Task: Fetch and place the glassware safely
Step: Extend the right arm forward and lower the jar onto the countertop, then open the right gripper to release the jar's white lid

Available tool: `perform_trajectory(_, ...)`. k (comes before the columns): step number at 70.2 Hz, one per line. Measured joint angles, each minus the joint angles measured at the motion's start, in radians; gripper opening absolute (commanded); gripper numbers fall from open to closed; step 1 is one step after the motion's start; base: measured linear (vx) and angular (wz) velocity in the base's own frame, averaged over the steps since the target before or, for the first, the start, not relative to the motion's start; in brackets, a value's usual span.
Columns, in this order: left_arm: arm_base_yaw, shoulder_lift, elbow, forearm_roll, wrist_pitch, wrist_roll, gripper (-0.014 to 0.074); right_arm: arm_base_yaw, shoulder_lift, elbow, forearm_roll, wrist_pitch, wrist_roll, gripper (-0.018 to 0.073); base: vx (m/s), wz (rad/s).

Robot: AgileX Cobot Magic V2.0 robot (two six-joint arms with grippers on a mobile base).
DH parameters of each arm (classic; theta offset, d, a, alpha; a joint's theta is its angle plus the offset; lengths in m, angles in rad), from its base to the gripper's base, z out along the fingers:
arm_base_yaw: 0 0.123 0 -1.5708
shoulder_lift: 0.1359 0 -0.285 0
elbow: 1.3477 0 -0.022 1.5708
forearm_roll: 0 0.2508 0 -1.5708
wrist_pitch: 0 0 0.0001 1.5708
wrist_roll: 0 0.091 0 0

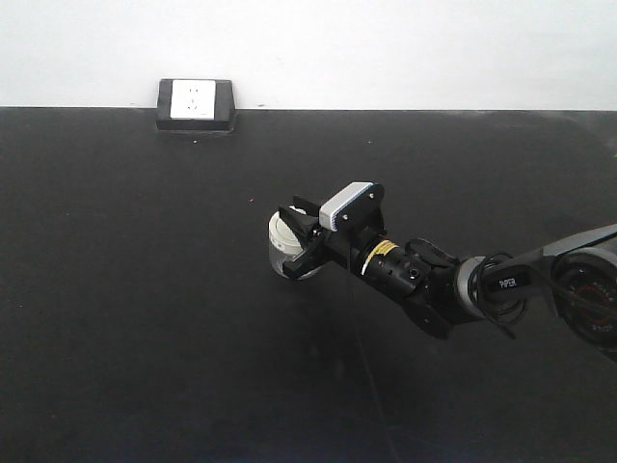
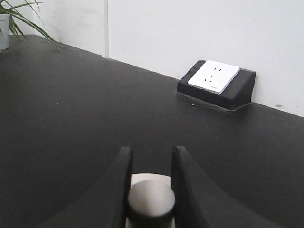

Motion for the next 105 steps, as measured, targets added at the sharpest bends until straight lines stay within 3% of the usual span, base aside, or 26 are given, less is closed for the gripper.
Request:
perform_trajectory(17,0.000,0.000,0.000,0.000,0.000,0.000,-0.0007,0.000,0.004,-0.001,0.003,-0.013,-0.024,0.0007,0.00,0.00)
perform_trajectory(28,0.000,0.000,0.000,0.000,0.000,0.000,-0.0007,0.000,0.004,-0.001,0.003,-0.013,-0.025,0.0083,0.00,0.00)
perform_trajectory(36,0.000,0.000,0.000,0.000,0.000,0.000,-0.0007,0.000,0.004,-0.001,0.003,-0.013,-0.025,0.0212,0.00,0.00)
perform_trajectory(55,0.000,0.000,0.000,0.000,0.000,0.000,-0.0007,0.000,0.004,-0.001,0.018,-0.013,-0.029,0.0628,0.00,0.00)
perform_trajectory(63,0.000,0.000,0.000,0.000,0.000,0.000,-0.0007,0.000,0.004,-0.001,0.055,-0.013,-0.034,0.0732,0.00,0.00)
perform_trajectory(83,0.000,0.000,0.000,0.000,0.000,0.000,-0.0007,0.000,-0.006,-0.001,0.076,-0.007,-0.058,0.0702,0.00,0.00)
perform_trajectory(105,0.000,0.000,0.000,0.000,0.000,0.000,-0.0007,0.000,-0.114,0.033,0.078,0.022,-0.059,0.0606,0.00,0.00)
